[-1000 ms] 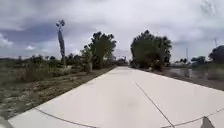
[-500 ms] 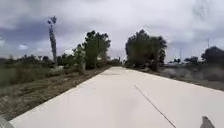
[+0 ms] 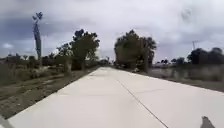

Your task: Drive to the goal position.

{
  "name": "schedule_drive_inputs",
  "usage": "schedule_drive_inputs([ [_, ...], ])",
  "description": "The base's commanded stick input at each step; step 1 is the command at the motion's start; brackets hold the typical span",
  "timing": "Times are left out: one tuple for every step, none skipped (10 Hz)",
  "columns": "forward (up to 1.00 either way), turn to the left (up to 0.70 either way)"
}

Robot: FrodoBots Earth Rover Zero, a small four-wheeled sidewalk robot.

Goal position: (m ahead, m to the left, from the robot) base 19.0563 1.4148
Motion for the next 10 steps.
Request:
schedule_drive_inputs([
  [0.85, 0.00],
  [0.85, 0.00],
  [0.85, 0.00],
  [0.85, 0.00],
  [0.85, 0.00],
  [0.85, 0.00],
  [0.85, 0.00],
  [0.85, 0.00],
  [0.85, 0.00],
  [0.85, 0.00],
])
